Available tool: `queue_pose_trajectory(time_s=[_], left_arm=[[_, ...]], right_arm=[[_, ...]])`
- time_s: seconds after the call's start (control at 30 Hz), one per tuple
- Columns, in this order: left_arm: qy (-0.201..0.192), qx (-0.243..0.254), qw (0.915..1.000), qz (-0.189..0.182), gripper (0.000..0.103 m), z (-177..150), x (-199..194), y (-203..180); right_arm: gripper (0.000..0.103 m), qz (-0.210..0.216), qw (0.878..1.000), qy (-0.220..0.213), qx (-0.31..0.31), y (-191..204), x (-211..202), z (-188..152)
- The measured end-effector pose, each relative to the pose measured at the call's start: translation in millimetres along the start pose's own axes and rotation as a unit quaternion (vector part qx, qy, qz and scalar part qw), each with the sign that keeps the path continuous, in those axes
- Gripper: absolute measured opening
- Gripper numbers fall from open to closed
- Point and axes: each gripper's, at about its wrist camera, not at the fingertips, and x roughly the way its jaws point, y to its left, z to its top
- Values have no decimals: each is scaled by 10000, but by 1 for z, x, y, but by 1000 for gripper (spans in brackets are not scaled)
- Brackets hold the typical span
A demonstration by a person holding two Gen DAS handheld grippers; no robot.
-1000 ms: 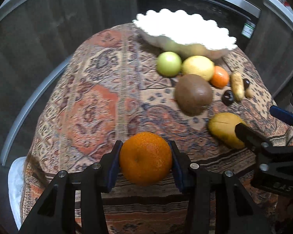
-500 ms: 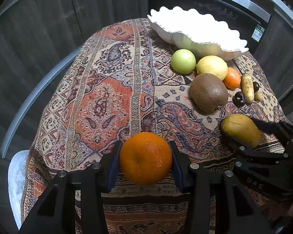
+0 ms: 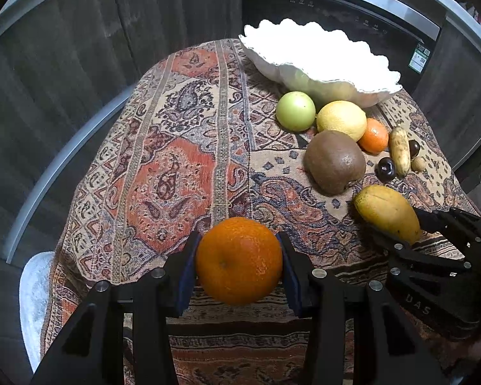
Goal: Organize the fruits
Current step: 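Carry the orange and mango over the white bowl and release both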
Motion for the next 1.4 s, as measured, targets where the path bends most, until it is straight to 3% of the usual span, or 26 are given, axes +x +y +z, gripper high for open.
queue_pose_trajectory(time_s=[0.37,0.83,1.07,1.4], left_arm=[[-223,35,9997,-84,46,21,-14,-5],[-745,206,9966,-272,46,101,-21,-29],[-919,369,9946,-316,46,149,-10,-45],[-819,392,9951,-386,46,197,30,-58]], right_arm=[[51,6,9990,-424,149,-4,-36,16],[51,-367,9938,-903,531,-49,-60,73],[51,-548,9901,-1021,795,-77,-57,106],[51,-776,9858,-1085,1024,-116,-33,148]])
